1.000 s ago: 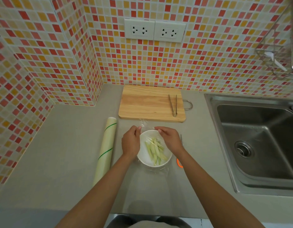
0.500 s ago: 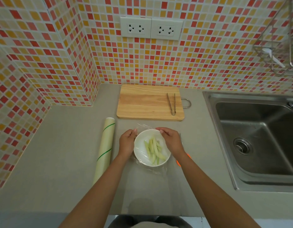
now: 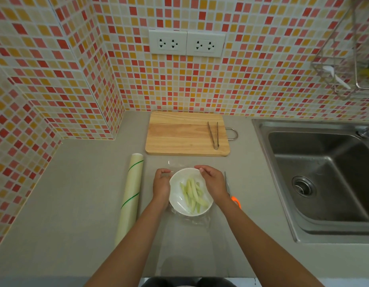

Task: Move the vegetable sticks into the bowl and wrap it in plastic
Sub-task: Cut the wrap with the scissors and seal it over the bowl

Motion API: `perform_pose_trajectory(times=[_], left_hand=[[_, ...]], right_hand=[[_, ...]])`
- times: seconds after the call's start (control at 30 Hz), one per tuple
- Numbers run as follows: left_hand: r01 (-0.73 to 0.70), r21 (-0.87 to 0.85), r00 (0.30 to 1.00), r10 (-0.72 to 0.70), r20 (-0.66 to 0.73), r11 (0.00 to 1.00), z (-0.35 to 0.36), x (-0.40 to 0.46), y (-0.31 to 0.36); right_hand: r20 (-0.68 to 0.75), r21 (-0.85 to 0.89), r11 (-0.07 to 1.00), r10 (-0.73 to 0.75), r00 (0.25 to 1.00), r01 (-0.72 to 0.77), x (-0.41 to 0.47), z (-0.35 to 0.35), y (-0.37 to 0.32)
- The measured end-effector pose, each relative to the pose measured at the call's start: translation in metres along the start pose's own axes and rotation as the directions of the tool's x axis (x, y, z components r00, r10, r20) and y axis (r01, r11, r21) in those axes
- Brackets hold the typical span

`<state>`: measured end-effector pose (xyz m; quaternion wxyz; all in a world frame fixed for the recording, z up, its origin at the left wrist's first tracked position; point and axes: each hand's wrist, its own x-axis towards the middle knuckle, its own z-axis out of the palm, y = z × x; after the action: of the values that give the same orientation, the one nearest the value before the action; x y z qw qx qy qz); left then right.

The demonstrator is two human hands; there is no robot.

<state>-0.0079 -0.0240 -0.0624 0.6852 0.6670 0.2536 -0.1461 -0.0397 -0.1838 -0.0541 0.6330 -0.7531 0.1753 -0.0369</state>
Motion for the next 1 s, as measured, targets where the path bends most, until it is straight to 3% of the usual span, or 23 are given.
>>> perform_pose_trajectory(times=[0.3,0.87,0.93,1.0], left_hand=[[0.068,0.314,0.981,-0.006,-0.194,0.947,0.007,-0.001,0.005],[0.112,0.337,0.967,-0.024,-0.254,0.935,0.009,-0.002,0.017],[0.056,0.267,0.959,0.023,-0.283,0.962,0.008,-0.002,0.017],[-0.087,0.229,0.932,0.161,-0.326,0.970,0.004,-0.005,0.019]], right_hand=[[0.001,-0.017,1.000,-0.009,1.000,0.009,-0.001,-0.002,-0.003],[0.019,0.013,1.000,0.008,1.000,-0.008,-0.007,-0.002,-0.005],[0.015,0.016,1.000,0.013,1.000,-0.013,-0.007,-0.002,-0.005],[0.006,0.015,1.000,0.017,1.000,-0.017,-0.008,-0.002,-0.005]])
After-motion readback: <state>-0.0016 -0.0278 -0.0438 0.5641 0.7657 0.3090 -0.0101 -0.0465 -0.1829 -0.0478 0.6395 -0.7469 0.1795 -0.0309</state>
